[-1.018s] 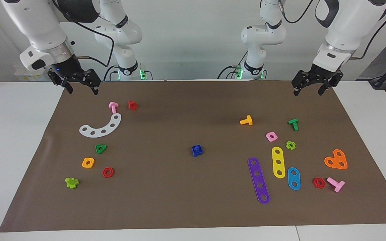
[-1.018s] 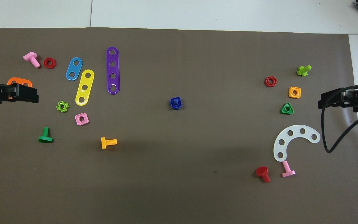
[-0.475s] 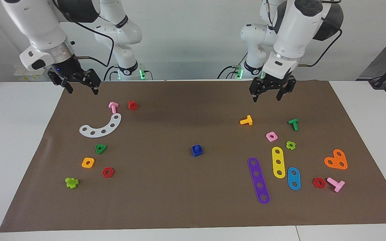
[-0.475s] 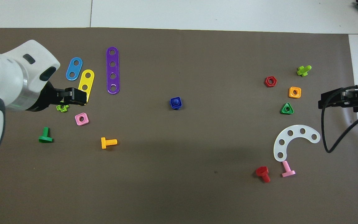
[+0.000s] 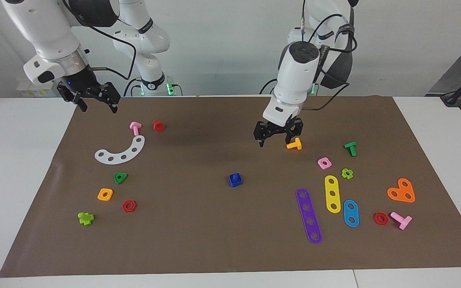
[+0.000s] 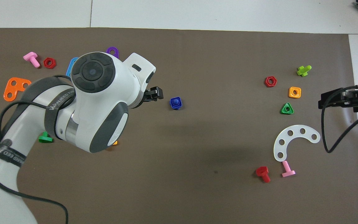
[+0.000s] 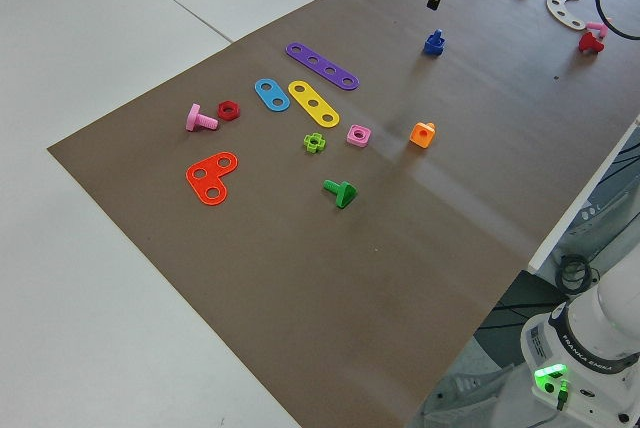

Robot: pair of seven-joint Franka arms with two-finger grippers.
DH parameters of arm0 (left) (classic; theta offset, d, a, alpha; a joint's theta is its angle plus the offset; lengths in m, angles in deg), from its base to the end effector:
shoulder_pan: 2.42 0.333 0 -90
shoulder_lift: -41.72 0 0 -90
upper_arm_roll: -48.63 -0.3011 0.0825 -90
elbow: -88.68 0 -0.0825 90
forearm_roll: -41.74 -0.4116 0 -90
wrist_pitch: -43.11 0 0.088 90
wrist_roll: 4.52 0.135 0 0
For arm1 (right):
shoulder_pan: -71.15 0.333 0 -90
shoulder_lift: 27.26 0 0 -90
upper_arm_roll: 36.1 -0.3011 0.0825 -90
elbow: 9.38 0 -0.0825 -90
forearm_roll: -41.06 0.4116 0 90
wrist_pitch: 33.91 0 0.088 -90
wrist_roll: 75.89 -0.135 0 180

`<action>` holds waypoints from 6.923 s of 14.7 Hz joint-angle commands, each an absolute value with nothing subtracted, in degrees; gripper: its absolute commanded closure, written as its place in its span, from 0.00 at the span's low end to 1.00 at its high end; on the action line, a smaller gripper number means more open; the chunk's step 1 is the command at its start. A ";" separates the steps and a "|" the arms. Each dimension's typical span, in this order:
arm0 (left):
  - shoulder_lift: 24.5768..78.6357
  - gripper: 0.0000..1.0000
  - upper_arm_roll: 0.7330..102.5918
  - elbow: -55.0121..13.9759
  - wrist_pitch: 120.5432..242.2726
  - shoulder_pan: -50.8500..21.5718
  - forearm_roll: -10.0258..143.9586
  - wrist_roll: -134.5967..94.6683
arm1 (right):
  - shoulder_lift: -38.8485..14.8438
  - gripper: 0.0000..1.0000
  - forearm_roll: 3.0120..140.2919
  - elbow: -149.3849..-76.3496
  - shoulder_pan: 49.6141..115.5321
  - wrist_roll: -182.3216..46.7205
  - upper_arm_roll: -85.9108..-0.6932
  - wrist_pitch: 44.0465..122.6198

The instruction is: Unscrew and place screws in storage area

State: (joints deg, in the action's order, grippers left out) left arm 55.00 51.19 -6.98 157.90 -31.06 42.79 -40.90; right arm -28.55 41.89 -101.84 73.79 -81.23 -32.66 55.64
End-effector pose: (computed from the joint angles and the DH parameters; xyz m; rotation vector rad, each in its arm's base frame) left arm 0.5705 -0.3453 0.4264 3.0565 0.1514 0.1070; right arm 0.5730 -0.0064 0.5725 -3.1221 0.1675 0.0452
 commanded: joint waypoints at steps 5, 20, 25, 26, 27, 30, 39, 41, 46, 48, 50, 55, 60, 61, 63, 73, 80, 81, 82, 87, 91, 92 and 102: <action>72.21 0.02 49.69 8.70 157.89 -36.35 41.48 -47.06 | -30.16 0.00 42.73 -103.77 73.96 -80.72 -32.32 56.53; 78.99 0.09 49.95 5.80 169.59 -38.72 37.08 -46.45 | -30.16 0.00 42.73 -103.77 73.96 -80.72 -32.32 56.53; 78.99 0.16 50.13 4.57 169.50 -38.72 37.17 -46.10 | -30.16 0.00 42.73 -103.77 73.87 -80.72 -32.32 56.53; 78.90 0.18 50.13 4.57 169.33 -38.72 37.35 -46.01 | -30.16 0.00 42.73 -103.77 73.96 -80.72 -32.32 56.53; 78.90 0.20 50.13 4.57 168.71 -38.81 37.43 -46.01 | -30.16 0.00 42.73 -103.77 73.87 -80.72 -32.32 56.53; 78.81 0.26 50.57 4.92 167.66 -38.63 38.66 -46.00 | -30.16 0.00 42.73 -103.86 73.87 -80.72 -32.32 56.53; 78.72 0.44 50.92 5.45 164.94 -37.93 39.02 -45.92 | -30.16 0.00 42.73 -103.77 73.96 -80.72 -32.32 56.53; 78.72 0.48 50.83 5.97 164.32 -37.84 39.89 -45.92 | -30.16 0.00 42.65 -103.77 73.96 -80.72 -32.32 56.53; 78.81 0.56 50.83 6.24 164.14 -37.75 40.33 -45.92 | -30.16 0.00 42.73 -103.77 73.96 -80.72 -32.32 56.53; 78.81 0.58 50.83 6.76 163.26 -37.75 40.95 -45.92 | -30.16 0.00 42.73 -103.77 73.96 -80.72 -32.32 56.53; 78.90 0.58 50.83 7.20 163.08 -37.75 41.04 -45.92 | -30.16 0.00 42.73 -103.77 73.96 -80.72 -32.32 56.53; 78.90 0.59 50.92 10.45 158.35 -37.75 41.82 -45.92 | -30.16 0.00 42.73 -103.77 73.87 -80.72 -32.32 56.53; 77.41 0.59 50.74 14.40 150.97 -35.39 43.67 -45.66 | -30.16 0.00 42.73 -103.77 73.87 -80.72 -32.32 56.53; 76.88 0.59 50.74 14.76 150.08 -34.34 43.76 -44.44 | -30.16 0.00 42.73 -103.77 73.87 -80.72 -32.32 56.53; 74.17 0.60 51.01 14.50 149.03 -31.27 44.63 -41.19 | -30.16 0.00 42.73 -103.77 73.87 -80.72 -32.32 56.53; 59.40 0.62 50.39 -13.06 156.72 -16.67 46.31 -8.57 | -30.42 0.00 42.73 -104.73 73.96 -80.37 -32.76 57.22; 56.49 0.00 50.31 -23.12 169.33 -15.61 46.31 -6.02 | -30.77 0.00 42.64 -105.44 74.05 -78.97 -32.76 58.80; 56.49 0.00 50.30 -22.25 168.98 -15.43 46.31 -6.02 | -30.68 0.00 42.73 -105.62 74.92 -79.22 -32.94 61.42; 56.23 0.00 50.22 -21.11 167.67 -14.56 46.31 -6.02 | -30.25 0.00 42.73 -105.62 76.32 -79.57 -32.94 63.01; 49.74 0.00 50.13 -13.19 152.03 -7.80 46.14 -6.02 | -25.78 0.00 42.73 -104.84 82.55 -89.03 -33.20 67.68; 42.71 0.00 49.69 -13.19 146.66 -3.93 45.09 -5.67 | -13.41 0.00 42.82 -96.42 92.40 -103.90 -33.20 71.38; 41.21 0.00 49.69 -13.10 145.26 -2.09 44.47 -4.27 | -9.63 0.00 42.65 -93.35 95.03 -106.53 -33.20 72.34; 40.58 0.00 50.39 -1.86 131.19 2.94 39.11 -1.35 | 8.42 0.00 41.06 -89.53 106.74 -112.91 -33.29 91.23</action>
